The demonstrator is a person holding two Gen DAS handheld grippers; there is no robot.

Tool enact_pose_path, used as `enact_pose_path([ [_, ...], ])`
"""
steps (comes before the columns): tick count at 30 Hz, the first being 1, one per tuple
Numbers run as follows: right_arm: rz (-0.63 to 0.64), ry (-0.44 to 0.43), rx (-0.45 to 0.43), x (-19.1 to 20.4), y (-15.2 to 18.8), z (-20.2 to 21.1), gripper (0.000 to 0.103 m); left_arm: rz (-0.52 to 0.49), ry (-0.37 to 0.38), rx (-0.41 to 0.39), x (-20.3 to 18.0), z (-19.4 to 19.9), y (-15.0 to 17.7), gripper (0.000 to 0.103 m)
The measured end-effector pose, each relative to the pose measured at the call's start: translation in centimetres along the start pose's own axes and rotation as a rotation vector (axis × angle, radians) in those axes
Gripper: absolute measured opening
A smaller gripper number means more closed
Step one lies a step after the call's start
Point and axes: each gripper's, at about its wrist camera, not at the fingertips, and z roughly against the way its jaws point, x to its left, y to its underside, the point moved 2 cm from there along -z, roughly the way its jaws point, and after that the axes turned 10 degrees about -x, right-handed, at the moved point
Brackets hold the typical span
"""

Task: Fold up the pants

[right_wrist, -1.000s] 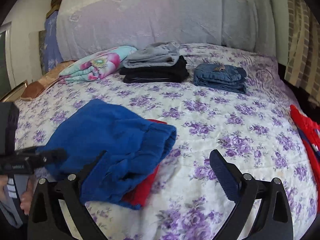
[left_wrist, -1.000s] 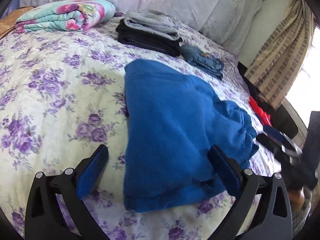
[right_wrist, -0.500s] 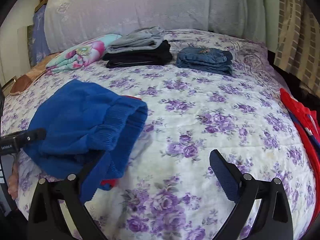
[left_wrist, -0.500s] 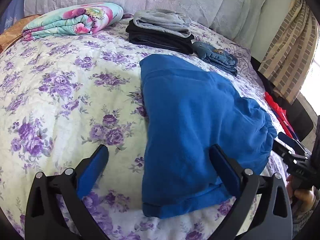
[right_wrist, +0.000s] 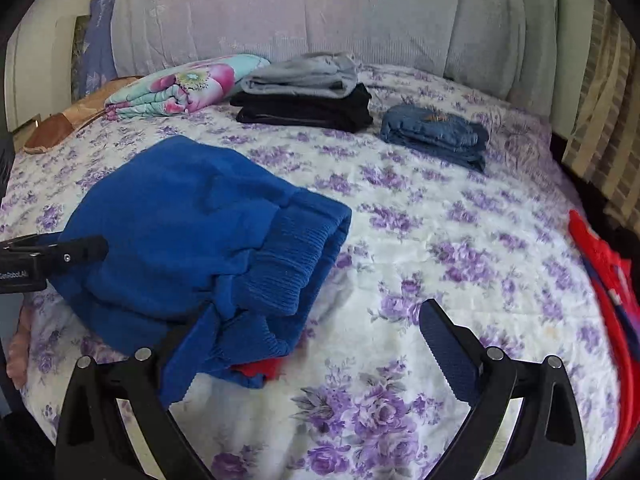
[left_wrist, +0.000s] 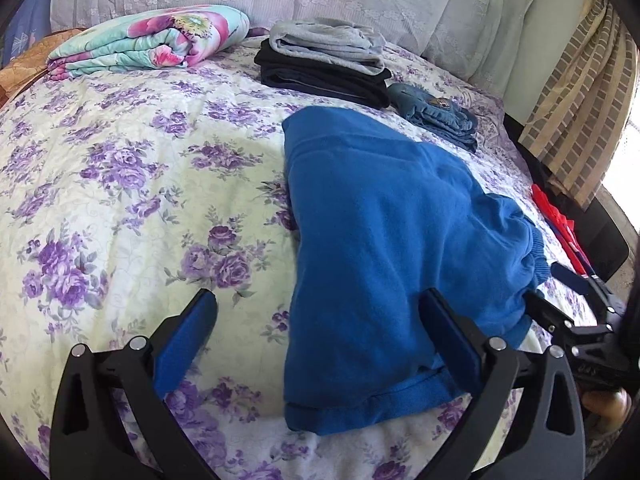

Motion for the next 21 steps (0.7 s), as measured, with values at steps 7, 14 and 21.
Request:
enact_pose_path([
  [7,0.020,0.052,-0.064,-0.2,-1.8,2.5,0.099,0.026,0.009,0.009,0.4,-0.2,-0.1,0.099],
  [14,0.015,0.019,-0.123,1.4,-5.0,1.6,0.099,0.048,0.027,0.013,0.7,-0.3,-0.1,0.099],
  [21,0.081,0.006,-0.107,4.0,-6.5,-1.2,0.099,0.066,0.042,0.020,0.9,-0.4,-0.1,0.099],
])
